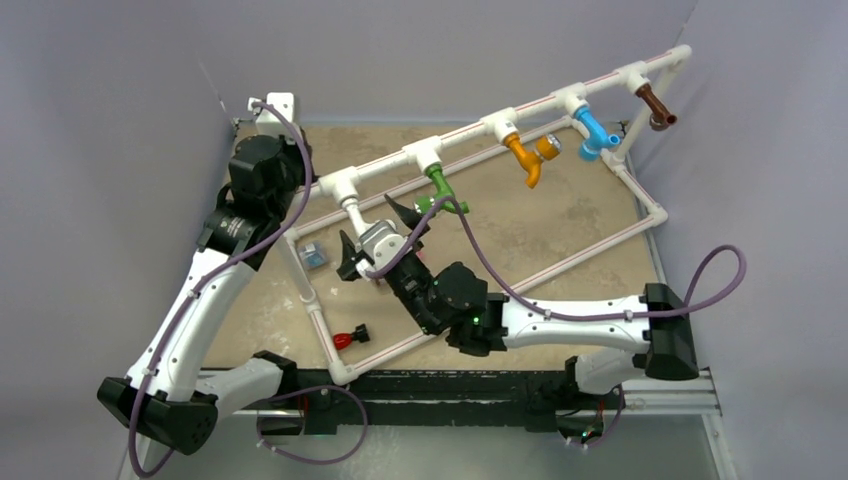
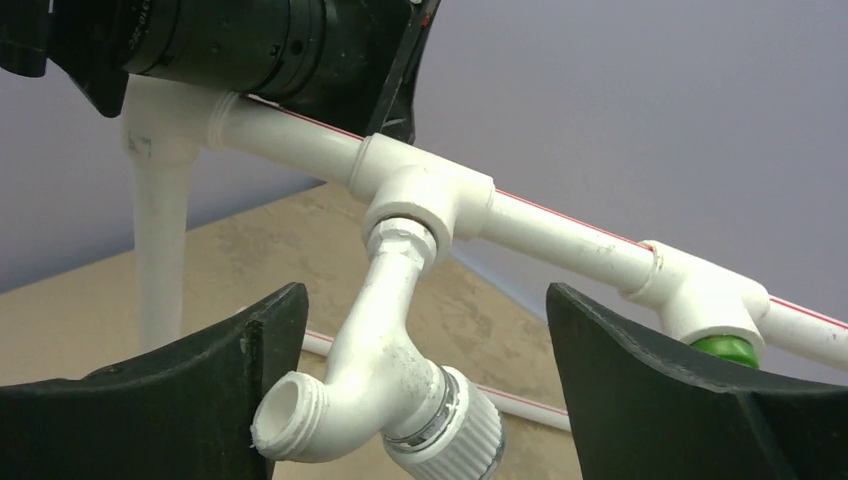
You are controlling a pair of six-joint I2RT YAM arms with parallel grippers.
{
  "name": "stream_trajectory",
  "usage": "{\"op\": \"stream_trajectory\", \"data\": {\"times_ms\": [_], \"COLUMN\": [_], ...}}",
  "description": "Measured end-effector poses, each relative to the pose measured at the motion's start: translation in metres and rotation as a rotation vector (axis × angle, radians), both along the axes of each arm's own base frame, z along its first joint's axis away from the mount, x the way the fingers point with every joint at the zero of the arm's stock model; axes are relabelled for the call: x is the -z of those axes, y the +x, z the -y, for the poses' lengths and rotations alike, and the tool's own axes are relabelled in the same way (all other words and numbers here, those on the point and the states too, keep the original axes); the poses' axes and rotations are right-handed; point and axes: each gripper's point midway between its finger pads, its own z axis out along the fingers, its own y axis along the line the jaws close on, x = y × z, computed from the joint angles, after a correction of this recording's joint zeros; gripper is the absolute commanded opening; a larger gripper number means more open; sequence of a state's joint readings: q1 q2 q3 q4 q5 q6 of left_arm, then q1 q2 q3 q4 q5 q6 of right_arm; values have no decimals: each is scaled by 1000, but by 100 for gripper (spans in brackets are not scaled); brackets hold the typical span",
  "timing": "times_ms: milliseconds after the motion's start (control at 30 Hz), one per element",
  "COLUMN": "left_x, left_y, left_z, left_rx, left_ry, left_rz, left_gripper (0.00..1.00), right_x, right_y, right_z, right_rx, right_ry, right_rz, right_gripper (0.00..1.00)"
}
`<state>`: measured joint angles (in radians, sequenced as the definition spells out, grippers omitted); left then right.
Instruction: Install the water faucets
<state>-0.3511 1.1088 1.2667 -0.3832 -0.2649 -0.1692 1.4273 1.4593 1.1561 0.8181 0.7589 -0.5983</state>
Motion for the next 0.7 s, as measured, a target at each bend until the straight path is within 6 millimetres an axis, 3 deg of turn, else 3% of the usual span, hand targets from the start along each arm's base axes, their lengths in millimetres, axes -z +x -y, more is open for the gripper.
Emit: {"op": "stream_trajectory", "data": {"times_ms": [100,300,533,700], "left_x": [1,8,12,16], "left_y": [-1,3,3,5], "left_z": [2,14,16,18], "left_rx": [5,45,42,38], "left_ry": [1,-1,-9,-15], "left_rz": [-7,-34,-69,-110], "left_gripper": [0,0,0,0], "right_x": [0,-17,-65,-66], "right_y": [-6,-26,-38,-43], "right_z": [3,21,88,129], "right_rx": [-47,-164,-205,-211], "right_ry": [-6,35,242,332], "right_rz": [-31,-86,-155,-233], "right_gripper": [98,98,98,98]}}
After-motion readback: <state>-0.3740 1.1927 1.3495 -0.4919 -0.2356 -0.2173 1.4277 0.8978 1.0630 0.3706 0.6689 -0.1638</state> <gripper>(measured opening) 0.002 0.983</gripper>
